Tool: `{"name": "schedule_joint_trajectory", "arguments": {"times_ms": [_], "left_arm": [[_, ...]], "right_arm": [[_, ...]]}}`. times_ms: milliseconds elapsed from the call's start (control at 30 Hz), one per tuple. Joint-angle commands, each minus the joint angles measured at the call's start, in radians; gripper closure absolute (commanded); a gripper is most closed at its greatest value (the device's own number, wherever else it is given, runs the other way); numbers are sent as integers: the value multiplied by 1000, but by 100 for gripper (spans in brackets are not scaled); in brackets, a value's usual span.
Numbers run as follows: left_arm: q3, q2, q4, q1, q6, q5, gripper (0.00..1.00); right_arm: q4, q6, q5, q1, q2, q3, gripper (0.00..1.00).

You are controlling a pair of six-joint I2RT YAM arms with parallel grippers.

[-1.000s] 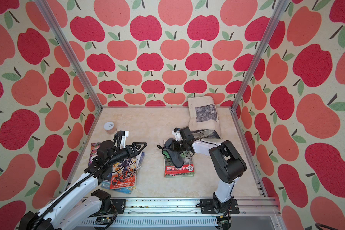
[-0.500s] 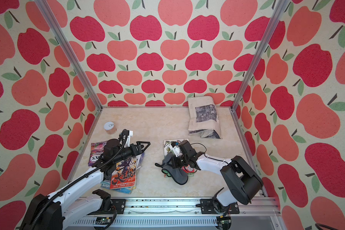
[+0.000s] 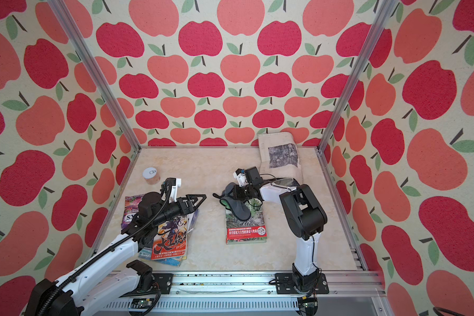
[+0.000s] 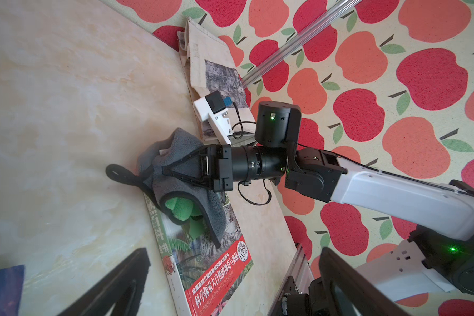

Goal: Wipe the cover of the book
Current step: Wipe the dirt from the cover of the book.

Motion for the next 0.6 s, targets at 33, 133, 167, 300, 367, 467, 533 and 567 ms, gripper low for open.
{"name": "schedule_joint_trajectory", "arguments": {"times_ms": [33,133,167,300,367,467,533,567], "left_arm": [[4,-36,-20,-4,18,-24,1],[8,-35,-22,-4,26,-25,1],[8,-28,-21,-4,31,-24,1],[23,24,4,-3,37,-14,1],[34,62,25,-4,36,-2,1],[49,107,51,-4,28,16,1],[56,124,59,-6,25,20,1],[60,129,60,-7,25,21,1]], "right_arm": [[-18,13,18,-2,39,-17,100],[57,36,13,-1,-18,-136,100],[77,38,11,-1,-38,-177,100],[154,60,-31,2,-121,-342,100],[208,82,-38,5,-185,-445,100],[226,79,-22,-4,-290,-553,100],[172,46,23,-11,-358,-584,100],[132,26,67,-12,-391,-591,100]]}}
